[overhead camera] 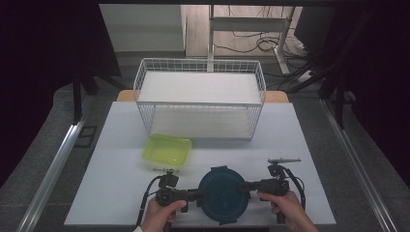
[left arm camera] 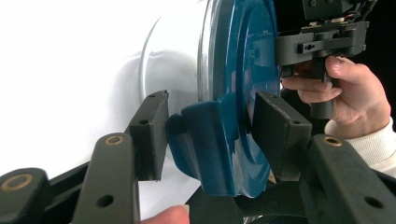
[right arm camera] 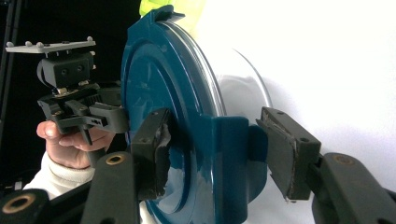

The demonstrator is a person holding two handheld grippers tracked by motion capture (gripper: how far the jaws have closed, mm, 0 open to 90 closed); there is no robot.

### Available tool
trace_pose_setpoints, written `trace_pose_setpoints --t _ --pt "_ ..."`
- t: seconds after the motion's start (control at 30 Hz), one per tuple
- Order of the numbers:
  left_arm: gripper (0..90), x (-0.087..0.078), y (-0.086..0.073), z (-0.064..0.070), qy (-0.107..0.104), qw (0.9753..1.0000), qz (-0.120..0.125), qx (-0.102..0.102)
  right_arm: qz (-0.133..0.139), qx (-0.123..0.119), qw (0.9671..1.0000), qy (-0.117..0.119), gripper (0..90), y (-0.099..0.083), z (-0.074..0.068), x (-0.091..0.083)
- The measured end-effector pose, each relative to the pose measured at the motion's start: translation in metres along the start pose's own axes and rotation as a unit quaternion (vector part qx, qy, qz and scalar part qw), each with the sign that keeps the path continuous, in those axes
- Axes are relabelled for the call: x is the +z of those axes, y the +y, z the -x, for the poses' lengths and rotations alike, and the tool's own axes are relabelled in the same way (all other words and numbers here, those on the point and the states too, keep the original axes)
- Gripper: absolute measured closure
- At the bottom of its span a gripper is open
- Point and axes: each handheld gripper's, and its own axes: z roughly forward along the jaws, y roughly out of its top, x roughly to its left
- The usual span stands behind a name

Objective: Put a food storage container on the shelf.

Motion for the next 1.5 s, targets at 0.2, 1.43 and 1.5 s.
trace_pose_setpoints --t 0.2,1.43,1.5 --pt "48.9 -0.005 0.007 0.001 -0.006 1.0 0.006 0.004 0.008 0.004 1.0 0.002 44.5 0.003 -0.003 -0.001" --pt "49.9 -0.08 0.119 0.046 -0.007 0.9898 0.073 0.122 0.096 -0.103 0.99 0.008 44.5 0.094 -0.1 -0.024" --pt "50.0 -0.085 0.129 0.049 -0.008 0.9886 0.078 0.129 0.101 -0.11 0.9888 0.006 44.4 0.101 -0.107 -0.026"
